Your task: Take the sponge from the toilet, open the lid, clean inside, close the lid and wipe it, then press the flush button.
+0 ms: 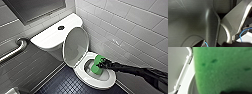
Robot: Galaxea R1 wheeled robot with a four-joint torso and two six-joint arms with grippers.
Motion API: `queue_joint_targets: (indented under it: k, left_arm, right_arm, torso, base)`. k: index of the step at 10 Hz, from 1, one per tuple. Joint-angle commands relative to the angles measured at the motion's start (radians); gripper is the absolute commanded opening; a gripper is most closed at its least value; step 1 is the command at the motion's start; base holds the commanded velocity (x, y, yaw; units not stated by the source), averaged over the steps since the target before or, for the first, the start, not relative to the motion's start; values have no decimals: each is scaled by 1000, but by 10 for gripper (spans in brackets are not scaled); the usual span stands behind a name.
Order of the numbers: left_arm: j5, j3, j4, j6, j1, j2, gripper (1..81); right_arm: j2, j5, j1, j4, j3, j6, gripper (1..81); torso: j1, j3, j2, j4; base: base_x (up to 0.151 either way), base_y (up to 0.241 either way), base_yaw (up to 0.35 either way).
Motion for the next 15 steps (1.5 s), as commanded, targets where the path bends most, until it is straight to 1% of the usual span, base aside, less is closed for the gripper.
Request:
queue_joint_targets:
  k: [1,2,3,5,7,9,13,15]
  left_arm:
    - [92,18,-8,5,37,-5,811]
    - [90,20,-6,5,37,-4,811]
    - [90,21,-6,6,37,-2,811]
    - [90,20,-5,6,37,1,811]
    - [90,21,0,6,34,5,811]
    - [90,23,0,6,31,13,811]
    - [90,23,1,11,31,19,811]
    - [90,21,3,12,31,30,811]
  right_arm:
    - [-176,-5,70,-2,195,28,10]
    - [-253,-4,46,-5,275,33,10]
    - [-305,3,18,-4,311,31,10]
    - [-370,53,-46,-2,336,36,10]
    - [-442,61,-112,-1,391,39,10]
    - [-504,91,-181,2,435,39,10]
    - [-654,190,-342,10,541,47,10]
    - [-734,203,-391,9,641,45,10]
  torso:
    - [0,0,0,0]
    - [0,0,0,0]
    - [0,0,0,0]
    - [0,0,0,0]
    - [0,0,0,0]
    - [0,0,0,0]
    - [0,0,0,0]
    - [0,0,0,0]
  base:
    - [0,0,0]
    - [0,0,0]
    - [0,0,0]
    - [0,0,0]
    - [0,0,0]
    - [0,0,0]
    - [0,0,0]
    - [0,0,0]
